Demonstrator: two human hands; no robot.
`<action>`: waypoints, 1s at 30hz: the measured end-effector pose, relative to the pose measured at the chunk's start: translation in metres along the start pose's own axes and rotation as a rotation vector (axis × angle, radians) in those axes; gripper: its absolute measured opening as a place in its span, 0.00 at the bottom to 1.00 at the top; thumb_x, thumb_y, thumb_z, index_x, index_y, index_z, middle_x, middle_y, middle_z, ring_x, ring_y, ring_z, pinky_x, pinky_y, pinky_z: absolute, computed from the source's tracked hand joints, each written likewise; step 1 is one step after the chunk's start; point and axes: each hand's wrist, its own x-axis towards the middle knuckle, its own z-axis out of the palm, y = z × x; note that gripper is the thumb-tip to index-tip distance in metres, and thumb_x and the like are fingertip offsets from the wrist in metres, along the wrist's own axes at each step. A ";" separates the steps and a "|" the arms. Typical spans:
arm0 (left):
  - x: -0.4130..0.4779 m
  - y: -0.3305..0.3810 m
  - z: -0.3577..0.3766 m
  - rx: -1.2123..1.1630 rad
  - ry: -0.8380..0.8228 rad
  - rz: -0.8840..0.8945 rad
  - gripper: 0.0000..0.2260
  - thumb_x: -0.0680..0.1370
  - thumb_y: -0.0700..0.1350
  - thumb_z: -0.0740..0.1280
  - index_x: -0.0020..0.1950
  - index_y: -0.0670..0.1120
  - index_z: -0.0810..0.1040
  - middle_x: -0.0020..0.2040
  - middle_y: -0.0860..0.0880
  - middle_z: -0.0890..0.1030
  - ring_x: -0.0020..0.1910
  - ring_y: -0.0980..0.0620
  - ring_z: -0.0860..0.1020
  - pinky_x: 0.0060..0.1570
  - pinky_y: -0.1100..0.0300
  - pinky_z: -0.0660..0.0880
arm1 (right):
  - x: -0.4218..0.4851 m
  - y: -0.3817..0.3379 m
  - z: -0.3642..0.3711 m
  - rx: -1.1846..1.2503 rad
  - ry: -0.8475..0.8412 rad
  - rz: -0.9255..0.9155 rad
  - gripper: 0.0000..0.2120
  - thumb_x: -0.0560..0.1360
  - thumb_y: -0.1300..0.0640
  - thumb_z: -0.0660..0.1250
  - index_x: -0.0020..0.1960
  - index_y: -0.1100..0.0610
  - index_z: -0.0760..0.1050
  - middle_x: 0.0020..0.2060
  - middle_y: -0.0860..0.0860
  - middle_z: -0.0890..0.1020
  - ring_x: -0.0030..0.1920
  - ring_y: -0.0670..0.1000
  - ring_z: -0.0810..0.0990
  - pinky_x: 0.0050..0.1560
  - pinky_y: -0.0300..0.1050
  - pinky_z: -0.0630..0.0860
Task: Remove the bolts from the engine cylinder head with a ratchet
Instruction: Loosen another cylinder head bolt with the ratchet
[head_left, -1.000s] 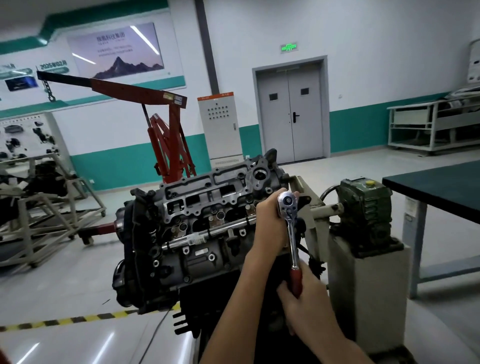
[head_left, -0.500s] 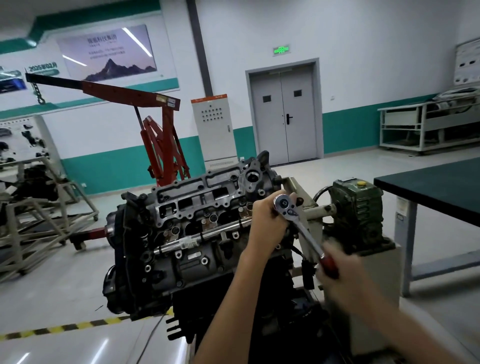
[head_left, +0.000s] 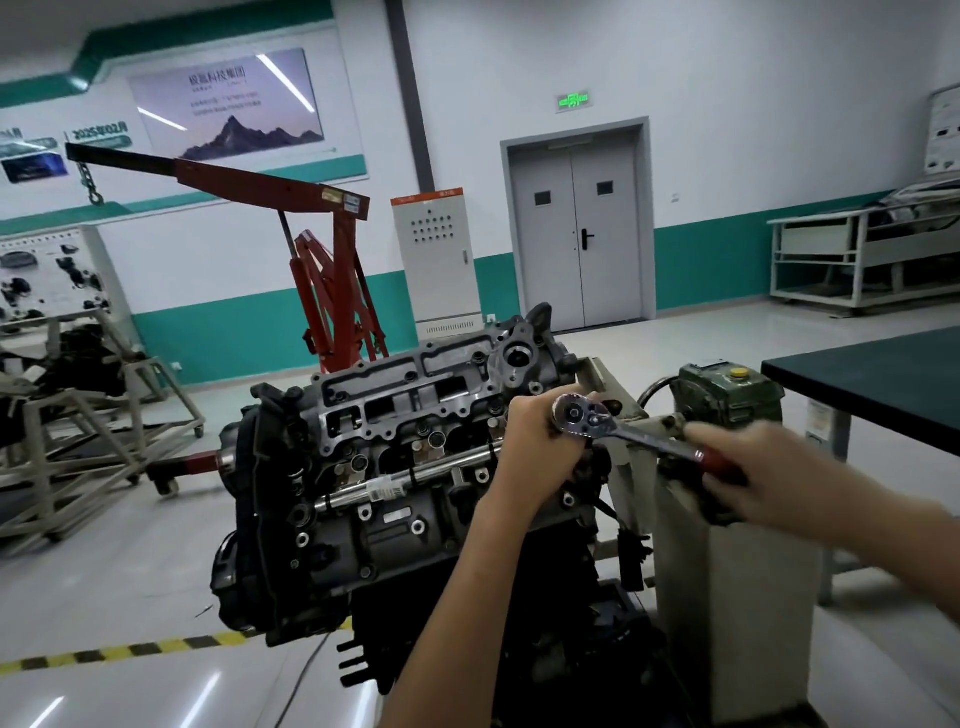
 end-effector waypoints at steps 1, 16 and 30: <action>-0.001 0.000 0.000 -0.008 -0.002 -0.008 0.15 0.75 0.31 0.65 0.29 0.42 0.69 0.25 0.52 0.67 0.27 0.57 0.63 0.28 0.56 0.61 | 0.006 0.005 -0.006 -0.082 0.030 -0.026 0.12 0.69 0.61 0.70 0.51 0.53 0.75 0.27 0.43 0.73 0.25 0.40 0.72 0.27 0.26 0.64; -0.005 0.002 0.010 -0.101 0.112 -0.070 0.20 0.79 0.42 0.64 0.29 0.52 0.63 0.25 0.58 0.64 0.27 0.60 0.61 0.29 0.62 0.61 | -0.024 -0.124 0.114 0.773 0.291 0.486 0.20 0.69 0.66 0.68 0.61 0.61 0.73 0.32 0.56 0.79 0.30 0.48 0.77 0.32 0.30 0.71; -0.011 0.008 0.010 -0.063 0.104 0.031 0.19 0.79 0.40 0.65 0.30 0.47 0.64 0.26 0.57 0.63 0.27 0.59 0.60 0.28 0.61 0.59 | -0.041 -0.076 0.081 0.445 0.285 0.323 0.15 0.69 0.66 0.71 0.55 0.66 0.74 0.25 0.47 0.73 0.23 0.44 0.73 0.28 0.28 0.69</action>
